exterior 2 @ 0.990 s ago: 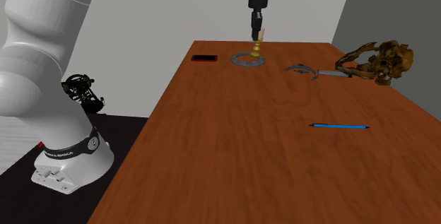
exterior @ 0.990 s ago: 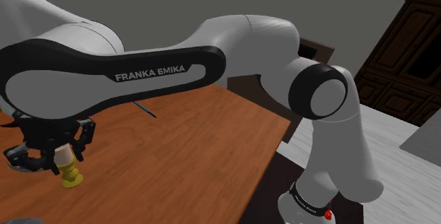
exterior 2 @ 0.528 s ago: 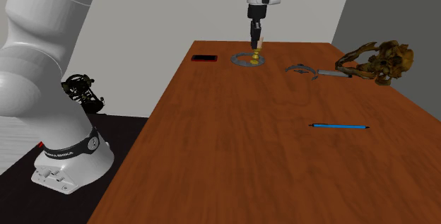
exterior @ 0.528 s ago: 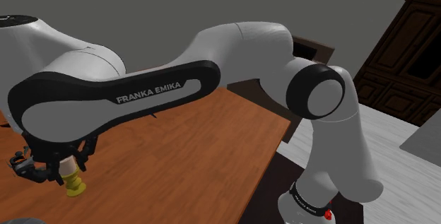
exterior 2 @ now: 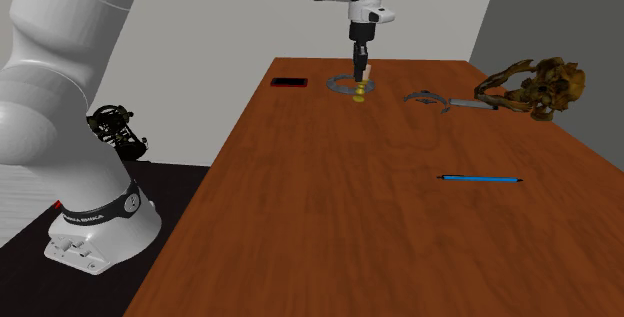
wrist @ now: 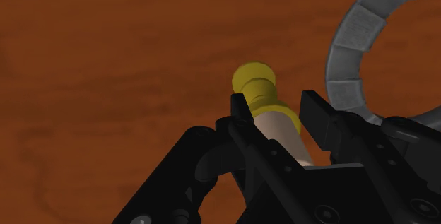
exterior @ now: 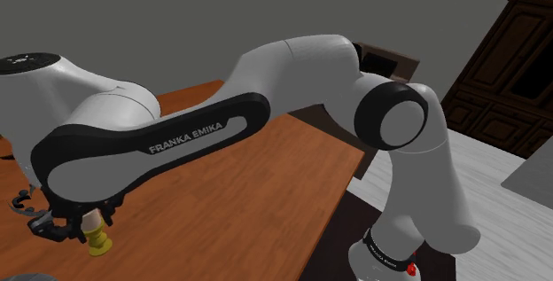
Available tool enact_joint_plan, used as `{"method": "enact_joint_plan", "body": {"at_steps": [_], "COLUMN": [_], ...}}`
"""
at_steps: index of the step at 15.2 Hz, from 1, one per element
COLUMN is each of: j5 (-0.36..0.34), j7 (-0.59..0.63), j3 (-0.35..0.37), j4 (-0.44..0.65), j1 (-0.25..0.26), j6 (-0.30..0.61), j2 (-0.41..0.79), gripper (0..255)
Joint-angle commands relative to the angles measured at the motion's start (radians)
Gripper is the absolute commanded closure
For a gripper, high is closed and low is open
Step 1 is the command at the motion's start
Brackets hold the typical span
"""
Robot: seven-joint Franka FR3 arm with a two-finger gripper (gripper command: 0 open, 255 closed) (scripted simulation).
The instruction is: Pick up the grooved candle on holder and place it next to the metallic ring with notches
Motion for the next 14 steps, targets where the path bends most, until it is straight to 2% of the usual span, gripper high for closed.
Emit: {"method": "enact_joint_plan", "body": {"at_steps": [1, 7, 8, 13, 14], "j5": [-0.001, -0.001, -0.001, -0.001, 0.002], "j7": [0.001, 0.001, 0.001, 0.001, -0.002], "j3": [-0.001, -0.001, -0.001, -0.001, 0.002], "j4": [-0.002, -0.001, -0.001, -0.001, 0.019], "j1": [0.001, 0.001, 0.001, 0.001, 0.002], "j6": [0.006, 0.006, 0.006, 0.006, -0.022], "j2": [0.004, 0.004, 0.004, 0.004, -0.005], "gripper": [255, 255, 0, 0, 0]}}
